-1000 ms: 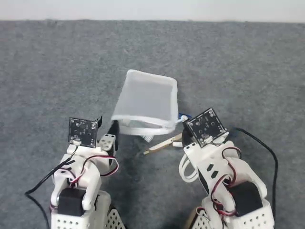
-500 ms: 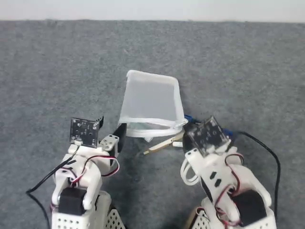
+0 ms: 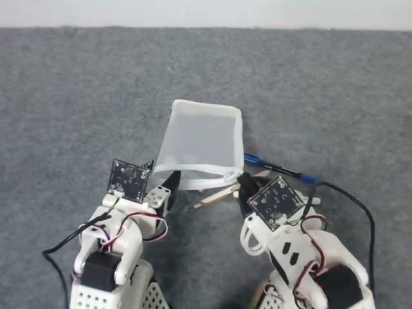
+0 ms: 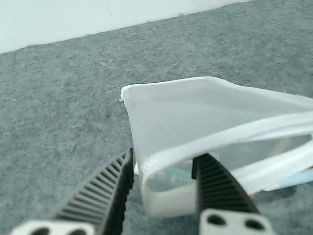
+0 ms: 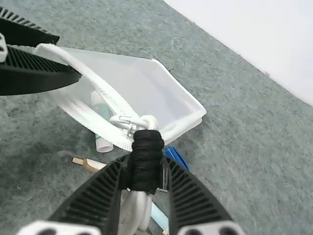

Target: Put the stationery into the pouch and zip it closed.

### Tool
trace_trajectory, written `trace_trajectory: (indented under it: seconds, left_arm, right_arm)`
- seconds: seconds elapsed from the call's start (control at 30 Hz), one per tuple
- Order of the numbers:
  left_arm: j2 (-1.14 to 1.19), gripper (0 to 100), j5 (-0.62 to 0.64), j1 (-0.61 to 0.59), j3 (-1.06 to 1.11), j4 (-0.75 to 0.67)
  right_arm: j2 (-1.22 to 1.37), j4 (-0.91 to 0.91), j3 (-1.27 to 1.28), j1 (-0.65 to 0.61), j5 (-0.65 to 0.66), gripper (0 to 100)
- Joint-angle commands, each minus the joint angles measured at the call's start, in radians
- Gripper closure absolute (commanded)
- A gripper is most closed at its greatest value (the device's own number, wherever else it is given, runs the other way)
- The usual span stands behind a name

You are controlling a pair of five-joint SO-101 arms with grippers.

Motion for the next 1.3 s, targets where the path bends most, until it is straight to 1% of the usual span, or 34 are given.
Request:
trace_trajectory:
  seconds: [0.0,0.07,0.17,0.33,0.37,0.43,0.57,0.63,0.7,0.83,0.9,1.1,1.27]
  left_arm:
    - [0.015,82,-0.011,0.002,-0.015,-0.029]
    - [0.084,82,-0.011,-0.018,-0.021,-0.072]
    - [0.247,82,-0.011,-0.069,-0.07,-0.132]
    - [0.517,82,-0.006,-0.08,-0.191,-0.141]
    - [0.551,83,-0.005,-0.077,-0.2,-0.15]
    - [0.594,87,-0.005,-0.077,-0.203,-0.187]
    - [0.6,99,-0.008,-0.077,-0.209,-0.203]
    - [0.588,99,-0.006,-0.084,-0.228,-0.17]
    - [0.574,99,-0.005,-0.086,-0.245,-0.135]
    - [0.534,99,0.018,-0.147,-0.259,-0.107]
    - [0.516,99,0.034,-0.184,-0.259,-0.104]
    - [0.499,99,0.037,-0.272,-0.285,-0.084]
    - [0.496,99,0.06,-0.338,-0.318,-0.034]
  right_arm:
    - [-0.021,-0.005,-0.04,-0.01,0.006,99.2]
    - [-0.021,-0.007,-0.04,-0.01,0.006,99.2]
    - [-0.021,-0.007,-0.04,-0.01,0.006,99.2]
    - [-0.021,-0.007,-0.04,-0.008,0.006,99.2]
    - [-0.021,-0.007,-0.04,-0.007,0.006,99.2]
    - [-0.021,-0.007,-0.04,-0.005,0.006,99.2]
    - [-0.012,-0.007,-0.04,-0.005,0.006,99.1]
    - [-0.012,-0.007,-0.038,-0.004,0.006,98.7]
    - [-0.012,-0.004,-0.038,-0.002,0.006,95.8]
    - [-0.01,0.004,-0.038,-0.001,0.006,81.0]
    - [-0.01,0.001,-0.025,0.016,0.006,77.3]
    - [-0.004,-0.022,-0.003,0.108,0.015,76.9]
    - [0.127,-0.082,-0.008,0.153,0.015,77.1]
